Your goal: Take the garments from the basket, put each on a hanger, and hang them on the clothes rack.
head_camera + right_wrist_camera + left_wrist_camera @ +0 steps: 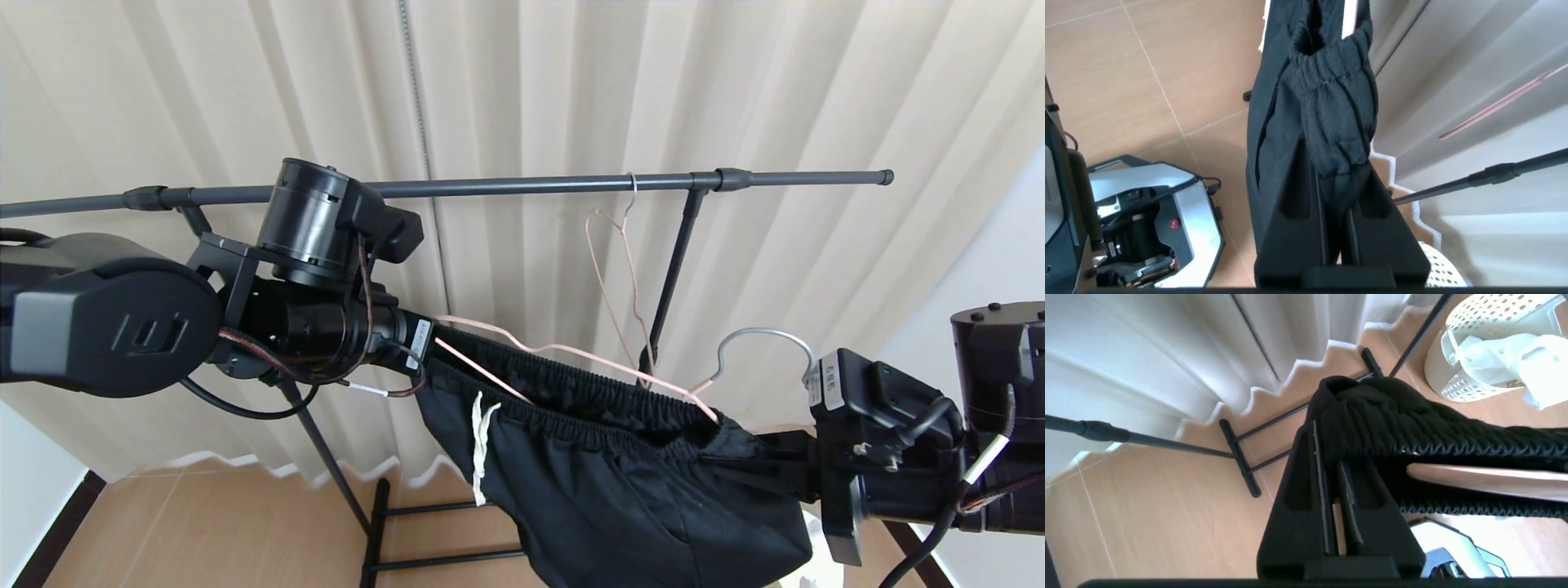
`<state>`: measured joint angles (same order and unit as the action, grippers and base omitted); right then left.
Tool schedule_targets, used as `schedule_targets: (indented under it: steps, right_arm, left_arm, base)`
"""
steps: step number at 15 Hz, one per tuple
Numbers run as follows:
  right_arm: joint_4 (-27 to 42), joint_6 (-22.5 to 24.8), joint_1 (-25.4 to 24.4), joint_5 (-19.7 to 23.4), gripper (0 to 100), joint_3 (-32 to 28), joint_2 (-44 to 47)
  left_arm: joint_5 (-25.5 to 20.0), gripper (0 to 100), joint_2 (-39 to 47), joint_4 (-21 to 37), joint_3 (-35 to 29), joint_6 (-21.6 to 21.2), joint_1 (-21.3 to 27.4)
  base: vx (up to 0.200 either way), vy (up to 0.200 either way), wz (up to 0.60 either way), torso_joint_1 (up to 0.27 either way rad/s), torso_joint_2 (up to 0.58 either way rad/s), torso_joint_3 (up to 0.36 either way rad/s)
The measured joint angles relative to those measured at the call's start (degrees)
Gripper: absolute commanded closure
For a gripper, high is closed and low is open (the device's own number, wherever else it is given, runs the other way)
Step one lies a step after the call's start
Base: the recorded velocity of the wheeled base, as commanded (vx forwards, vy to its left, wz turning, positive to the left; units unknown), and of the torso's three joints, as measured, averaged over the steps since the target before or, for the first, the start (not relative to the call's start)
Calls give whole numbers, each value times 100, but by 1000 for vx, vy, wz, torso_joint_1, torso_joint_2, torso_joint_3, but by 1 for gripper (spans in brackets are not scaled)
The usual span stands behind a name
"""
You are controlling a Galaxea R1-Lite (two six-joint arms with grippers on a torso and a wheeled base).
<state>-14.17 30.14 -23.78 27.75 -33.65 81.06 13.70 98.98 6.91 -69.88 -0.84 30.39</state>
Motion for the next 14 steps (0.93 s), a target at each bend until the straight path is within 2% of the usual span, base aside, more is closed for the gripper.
schedule_targets:
  steps: [3,7,11,14]
  right_arm:
    - [7,71,-6,-11,100,7,108]
    - [-6,161,-16,-388,100,7,273]
    - [-20,200,-13,-646,100,-26,423]
    - [-23,174,-91,-922,100,-100,541]
  left_arm:
    - [0,100,-44,34,-38,-46,-24]
    - [9,100,-146,378,-167,-238,0]
    - [59,100,-193,896,-528,-250,91]
    - [68,100,-210,1518,-1011,-249,369]
  base:
    - [0,0,0,0,0,0]
    - [0,0,0,0,0,0]
    - [0,0,0,0,0,0]
    - [0,0,0,0,0,0]
